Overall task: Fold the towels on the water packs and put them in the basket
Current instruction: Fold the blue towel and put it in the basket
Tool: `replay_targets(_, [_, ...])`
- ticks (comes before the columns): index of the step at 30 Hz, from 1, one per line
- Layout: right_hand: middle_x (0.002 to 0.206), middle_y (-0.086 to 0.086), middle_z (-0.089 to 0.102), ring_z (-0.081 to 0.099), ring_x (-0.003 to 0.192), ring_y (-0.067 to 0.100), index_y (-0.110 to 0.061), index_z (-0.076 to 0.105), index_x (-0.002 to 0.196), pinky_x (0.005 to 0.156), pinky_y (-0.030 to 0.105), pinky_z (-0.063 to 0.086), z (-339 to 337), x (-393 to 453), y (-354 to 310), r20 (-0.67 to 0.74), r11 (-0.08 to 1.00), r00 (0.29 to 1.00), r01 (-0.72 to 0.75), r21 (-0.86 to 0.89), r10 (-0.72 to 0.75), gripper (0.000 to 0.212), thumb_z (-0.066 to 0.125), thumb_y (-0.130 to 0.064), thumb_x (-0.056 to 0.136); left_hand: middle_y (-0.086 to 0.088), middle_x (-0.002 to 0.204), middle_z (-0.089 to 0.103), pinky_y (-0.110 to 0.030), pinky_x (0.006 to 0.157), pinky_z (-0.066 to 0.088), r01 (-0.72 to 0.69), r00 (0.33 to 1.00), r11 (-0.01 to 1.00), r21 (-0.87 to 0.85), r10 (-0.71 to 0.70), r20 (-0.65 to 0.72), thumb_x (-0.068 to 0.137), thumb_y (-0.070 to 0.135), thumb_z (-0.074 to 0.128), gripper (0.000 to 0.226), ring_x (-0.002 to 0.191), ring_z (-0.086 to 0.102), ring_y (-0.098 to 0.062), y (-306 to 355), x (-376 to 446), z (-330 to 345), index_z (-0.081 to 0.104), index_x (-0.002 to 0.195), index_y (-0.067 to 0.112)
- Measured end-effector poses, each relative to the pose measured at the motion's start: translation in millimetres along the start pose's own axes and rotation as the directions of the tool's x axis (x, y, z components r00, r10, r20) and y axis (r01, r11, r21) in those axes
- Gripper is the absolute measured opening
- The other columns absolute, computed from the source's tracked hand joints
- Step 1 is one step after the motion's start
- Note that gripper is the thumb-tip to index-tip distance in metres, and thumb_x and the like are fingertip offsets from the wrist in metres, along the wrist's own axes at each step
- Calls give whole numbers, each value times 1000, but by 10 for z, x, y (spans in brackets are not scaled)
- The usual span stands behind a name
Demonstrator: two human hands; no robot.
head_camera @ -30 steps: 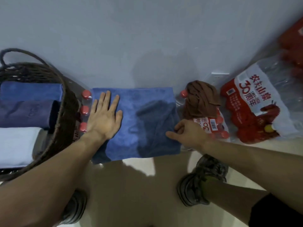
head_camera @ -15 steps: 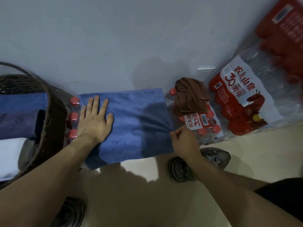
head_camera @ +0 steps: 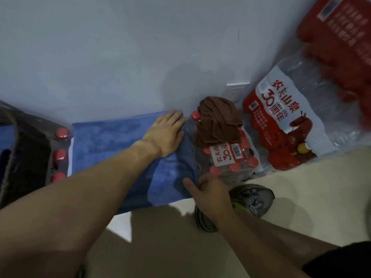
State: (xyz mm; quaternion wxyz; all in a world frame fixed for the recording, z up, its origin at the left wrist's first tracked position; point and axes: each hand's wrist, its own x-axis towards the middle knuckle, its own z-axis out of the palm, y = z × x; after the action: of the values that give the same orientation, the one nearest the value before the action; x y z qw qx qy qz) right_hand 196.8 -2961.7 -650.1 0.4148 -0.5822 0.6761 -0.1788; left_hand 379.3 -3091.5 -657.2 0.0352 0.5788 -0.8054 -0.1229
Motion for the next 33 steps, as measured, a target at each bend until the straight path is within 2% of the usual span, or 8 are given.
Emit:
replay_targets(5, [44, -12, 41, 39, 42, 2, -33, 45, 54, 46, 14, 35, 43, -183, 297, 184, 962, 982, -9, 272, -43, 44, 68, -36, 91, -3, 163, 14, -39, 122, 0, -6, 998, 997, 73, 10, -54, 104, 40, 23, 55, 151, 5, -21, -57, -33, 121, 22, 155, 20])
replay_targets(8, [43, -11, 40, 37, 41, 2, -34, 47, 47, 45, 14, 33, -12, -204, 463, 178, 959, 984, -75, 274, 26, 48, 68, -40, 89, -2, 163, 15, -39, 123, 1, -7, 998, 996, 88, 12, -64, 104, 41, 22, 55, 151, 6, -20, -64, -41, 152, 23, 155, 21])
replay_targets(13, [55, 6, 46, 41, 49, 10, 1, 52, 64, 49, 17, 39, 0, -166, 605, 78, 951, 988, -147, 271, 130, 48, 77, -36, 82, -3, 163, 16, -40, 123, 2, 0, 997, 993, 121, 9, -72, 103, 43, 16, 56, 151, 7, -20, -67, -33, 174, 25, 155, 21])
replay_targets(20, [38, -11, 43, 43, 35, 0, -19, 52, 61, 48, 15, 39, -20, -124, 507, 224, 933, 960, -229, 276, 170, 35, 77, -29, 83, -9, 164, 0, -52, 120, -3, 6, 998, 962, 272, -21, 51, 103, 48, 19, 61, 151, -5, -29, 95, -22, -32, 6, 156, 23])
replay_targets(23, [39, -9, 42, 40, 32, 1, -26, 49, 40, 41, 12, 38, -72, -115, 452, 316, 884, 928, -308, 353, 197, 52, 77, -22, 84, -17, 156, 28, -49, 119, 17, 15, 971, 1000, 1, -15, -240, 99, 30, 41, 56, 145, 22, -34, 369, -331, -171, 30, 151, 12])
replay_targets(25, [48, 2, 35, 36, 36, 8, -19, 40, 48, 40, 16, 37, -96, -108, 426, 330, 861, 915, -352, 366, 234, 52, 80, -20, 81, -20, 139, 47, -45, 108, 34, -24, 905, 984, -175, -53, -422, 90, 19, 51, 48, 128, 43, -34, 501, -718, -191, 50, 135, 4])
replay_targets(29, [76, 18, 52, 59, 68, 27, -9, 45, 79, 54, 23, 51, -155, -162, 273, 404, 802, 870, -446, 398, 283, 41, 84, -23, 75, -12, 109, 59, -36, 87, 40, -152, 921, 974, -168, 78, -381, 73, 5, 64, 30, 97, 56, -33, 674, -1500, -3, 64, 103, 5])
replay_targets(33, [78, 4, 74, 73, 69, 16, -11, 57, 78, 59, 25, 56, -236, -208, 22, 378, 772, 890, -423, 475, 255, 37, 87, -29, 67, -7, 116, 62, -34, 94, 45, -99, 933, 925, -367, -42, -358, 80, 22, 72, 39, 106, 57, -25, 829, -1849, 252, 64, 116, 8])
